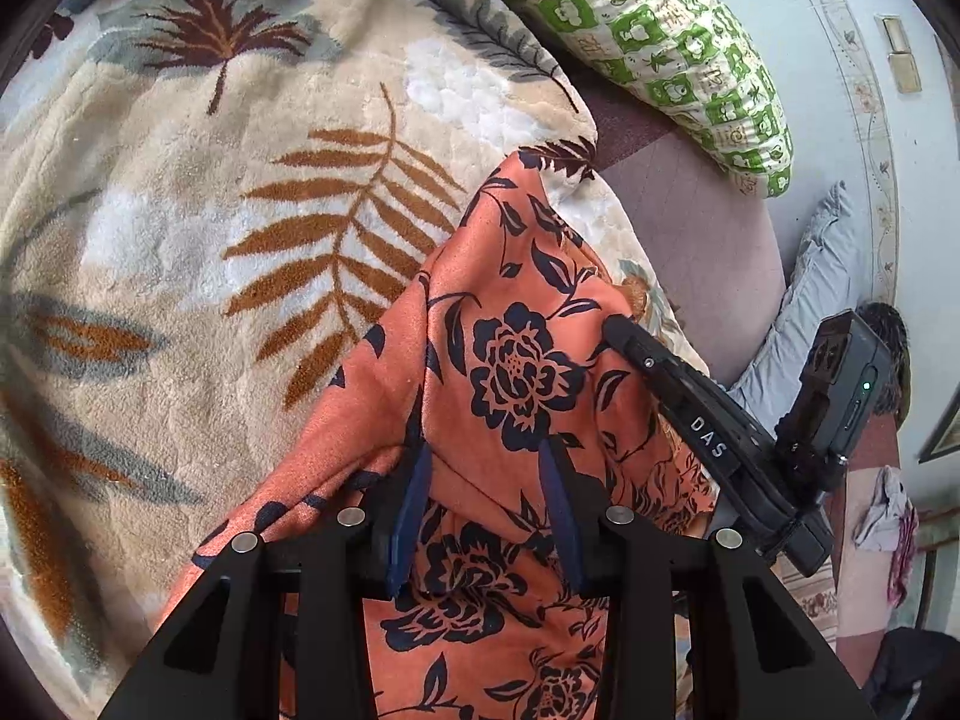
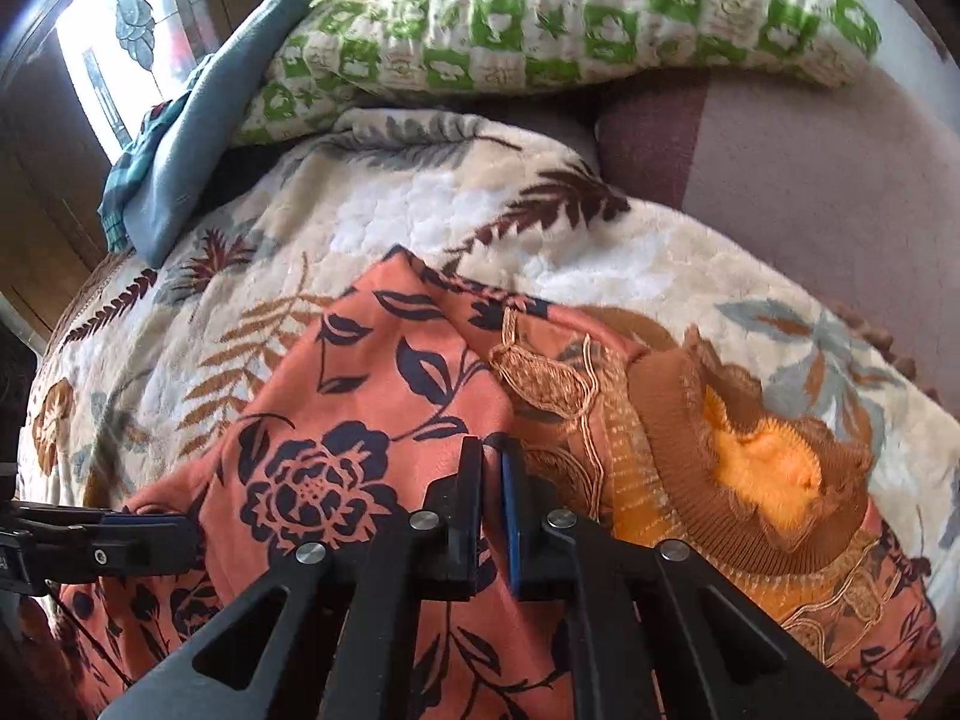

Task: Fold small clothes

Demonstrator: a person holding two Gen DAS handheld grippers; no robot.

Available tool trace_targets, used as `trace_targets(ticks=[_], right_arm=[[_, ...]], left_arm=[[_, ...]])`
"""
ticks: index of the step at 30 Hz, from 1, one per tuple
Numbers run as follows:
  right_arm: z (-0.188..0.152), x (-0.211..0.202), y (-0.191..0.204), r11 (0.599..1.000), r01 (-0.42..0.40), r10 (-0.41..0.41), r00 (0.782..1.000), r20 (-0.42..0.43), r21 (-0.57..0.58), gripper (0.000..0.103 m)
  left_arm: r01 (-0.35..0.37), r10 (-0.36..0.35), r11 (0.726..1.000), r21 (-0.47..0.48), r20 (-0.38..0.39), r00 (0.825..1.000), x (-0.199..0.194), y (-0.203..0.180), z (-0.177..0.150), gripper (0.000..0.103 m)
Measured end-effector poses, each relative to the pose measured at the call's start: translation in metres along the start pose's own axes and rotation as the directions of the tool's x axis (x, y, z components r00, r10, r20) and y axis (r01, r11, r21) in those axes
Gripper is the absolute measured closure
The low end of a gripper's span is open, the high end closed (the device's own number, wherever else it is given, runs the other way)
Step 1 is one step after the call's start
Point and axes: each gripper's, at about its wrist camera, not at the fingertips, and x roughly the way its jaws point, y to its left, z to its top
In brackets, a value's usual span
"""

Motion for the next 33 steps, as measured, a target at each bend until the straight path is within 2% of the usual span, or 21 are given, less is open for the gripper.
trace_targets(ticks=[3,4,5,7,8,10,12,13,15,18,20,22,23,25,26,27,29,31,32,33], right_arm=[[0.013,0.0,-0.011,0.994,-0.026,0.019,0.998,0.068,0.103,0.097],[0.014,0.01,-0.013,0.991,-0.015,0.009,0.999,0.049,0.129,0.097],[0.012,0.02,-0.014,0.99,0.031,-0.034,0.999,0.018,0.138,0.095],[0.004,0.044,-0.016,0.983,0.092,-0.078,0.993,-0.086,0.161,0.088],[-0.001,0.041,-0.018,0.98,0.081,-0.069,0.995,-0.072,0.183,0.087],[-0.011,0.012,-0.028,0.969,0.026,-0.029,1.0,0.009,0.245,0.084],[-0.031,-0.027,-0.05,0.941,-0.03,0.0,0.996,0.089,0.336,0.063],[-0.046,-0.049,-0.065,0.923,-0.035,-0.015,0.992,0.127,0.383,0.059],[-0.08,-0.091,-0.098,0.884,-0.008,-0.079,0.983,0.166,0.468,0.055],[-0.137,-0.144,-0.146,0.806,0.13,-0.262,0.953,0.151,0.577,0.052],[-0.173,-0.163,-0.177,0.728,0.144,-0.304,0.944,0.128,0.67,0.052],[-0.2,-0.166,-0.194,0.674,0.137,-0.299,0.949,0.099,0.725,0.052],[-0.209,-0.163,-0.197,0.672,0.131,-0.287,0.953,0.093,0.729,0.053],[-0.219,-0.155,-0.194,0.702,0.112,-0.253,0.963,0.099,0.703,0.068],[-0.219,-0.148,-0.192,0.717,0.162,-0.27,0.961,0.056,0.678,0.094],[-0.22,-0.14,-0.191,0.723,0.215,-0.293,0.956,0.01,0.657,0.097],[-0.229,-0.133,-0.196,0.709,0.224,-0.291,0.957,-0.012,0.668,0.099],[-0.235,-0.144,-0.196,0.685,0.159,-0.26,0.965,0.035,0.711,0.095],[-0.236,-0.154,-0.194,0.683,0.128,-0.247,0.967,0.062,0.719,0.089],[-0.239,-0.166,-0.19,0.683,0.106,-0.241,0.967,0.085,0.723,0.089]], left_arm=[[-0.022,0.022,1.0,0.006,0.025,0.999,-0.006,0.002,-0.002,0.067],[-0.039,0.039,0.999,0.007,0.029,0.999,-0.006,0.002,-0.003,0.067],[-0.044,0.044,0.999,0.007,0.025,0.999,-0.006,0.0,-0.005,0.067],[-0.052,0.052,0.999,0.007,0.016,0.999,-0.007,-0.002,-0.007,0.067],[-0.056,0.056,0.998,0.012,0.018,0.998,-0.008,-0.006,-0.008,0.067],[-0.056,0.055,0.998,0.025,0.04,0.998,-0.016,-0.012,-0.009,0.067],[-0.041,0.039,0.999,0.024,0.055,0.998,-0.025,-0.018,-0.008,0.067],[-0.023,0.022,1.0,0.018,0.052,0.998,-0.027,-0.02,-0.008,0.067],[0.004,-0.005,1.0,0.021,0.047,0.999,-0.029,-0.026,-0.012,0.066],[0.005,-0.006,0.999,0.039,0.023,1.0,-0.02,-0.038,-0.018,0.066],[-0.007,0.007,0.998,0.058,0.005,1.0,-0.01,-0.047,-0.021,0.066],[-0.047,0.047,0.996,0.076,0.002,0.999,0.003,-0.054,-0.023,0.066],[-0.072,0.073,0.994,0.085,-0.012,0.997,0.01,-0.055,-0.024,0.065],[-0.117,0.122,0.99,0.081,-0.048,0.991,0.029,-0.057,-0.025,0.066],[-0.144,0.15,0.986,0.082,-0.065,0.987,0.037,-0.055,-0.025,0.066],[-0.176,0.183,0.981,0.082,-0.078,0.98,0.044,-0.052,-0.026,0.067],[-0.189,0.196,0.979,0.08,-0.097,0.976,0.049,-0.049,-0.026,0.074],[-0.185,0.192,0.981,0.065,-0.11,0.975,0.039,-0.048,-0.026,0.076],[-0.182,0.189,0.981,0.067,-0.108,0.976,0.031,-0.048,-0.027,0.075],[-0.178,0.186,0.981,0.082,-0.1,0.977,0.021,-0.048,-0.028,0.075]])
